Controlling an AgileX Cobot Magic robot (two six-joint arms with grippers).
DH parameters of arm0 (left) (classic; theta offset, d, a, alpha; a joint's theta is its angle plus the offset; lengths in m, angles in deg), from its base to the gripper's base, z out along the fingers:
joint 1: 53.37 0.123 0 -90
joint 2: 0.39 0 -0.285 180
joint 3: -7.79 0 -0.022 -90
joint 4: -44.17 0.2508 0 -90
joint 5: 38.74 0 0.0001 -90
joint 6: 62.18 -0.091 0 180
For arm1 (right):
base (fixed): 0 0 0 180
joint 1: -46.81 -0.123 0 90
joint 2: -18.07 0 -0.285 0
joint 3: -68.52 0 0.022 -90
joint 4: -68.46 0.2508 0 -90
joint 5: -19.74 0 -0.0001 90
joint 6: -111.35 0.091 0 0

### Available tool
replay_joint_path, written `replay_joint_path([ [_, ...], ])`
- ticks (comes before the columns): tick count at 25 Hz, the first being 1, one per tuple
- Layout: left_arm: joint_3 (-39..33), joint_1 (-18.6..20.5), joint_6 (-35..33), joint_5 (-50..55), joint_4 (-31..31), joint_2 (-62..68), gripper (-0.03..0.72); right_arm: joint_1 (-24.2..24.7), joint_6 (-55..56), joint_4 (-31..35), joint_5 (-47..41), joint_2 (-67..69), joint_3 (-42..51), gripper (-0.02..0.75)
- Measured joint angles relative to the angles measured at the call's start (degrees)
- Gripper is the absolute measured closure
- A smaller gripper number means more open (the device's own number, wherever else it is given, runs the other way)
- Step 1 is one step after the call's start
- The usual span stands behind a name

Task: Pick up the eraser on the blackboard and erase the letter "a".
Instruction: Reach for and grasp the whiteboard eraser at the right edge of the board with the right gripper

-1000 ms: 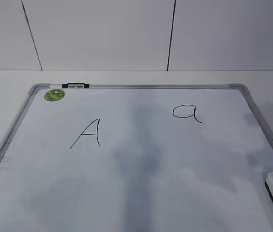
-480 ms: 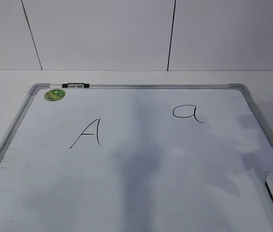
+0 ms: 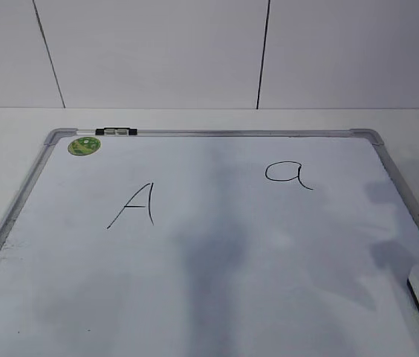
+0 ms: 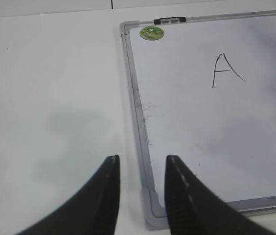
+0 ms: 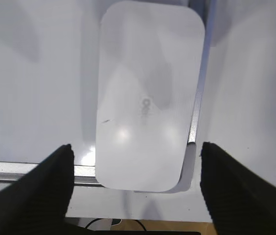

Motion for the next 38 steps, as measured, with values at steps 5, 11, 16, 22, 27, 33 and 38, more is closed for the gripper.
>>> replay_joint_path([
  [5, 0.0, 0.0, 0.0, 0.0, 0.0, 0.0, 0.453, 1.5, -1.4, 1.6, 1.5, 0.0, 1.8, 0.101],
  [11, 0.0, 0.0, 0.0, 0.0, 0.0, 0.0, 0.453, 1.5, -2.4, 2.4, 2.3, 0.0, 1.8, 0.104],
  [16, 0.0, 0.0, 0.0, 0.0, 0.0, 0.0, 0.453, 1.5, -2.5, 2.3, 2.4, 0.0, 1.8, 0.127],
  [22, 0.0, 0.0, 0.0, 0.0, 0.0, 0.0, 0.453, 1.5, -1.7, 1.1, 2.9, 0.0, 1.8, 0.127],
  [27, 0.0, 0.0, 0.0, 0.0, 0.0, 0.0, 0.453, 1.5, -0.8, -0.4, 3.7, 0.0, 1.8, 0.111],
  [33, 0.0, 0.0, 0.0, 0.0, 0.0, 0.0, 0.453, 1.5, -0.8, -0.5, 5.1, 0.0, 1.8, 0.109],
  [38, 0.0, 0.0, 0.0, 0.0, 0.0, 0.0, 0.454, 1.5, -0.8, 0.2, 5.4, 0.0, 1.8, 0.106],
])
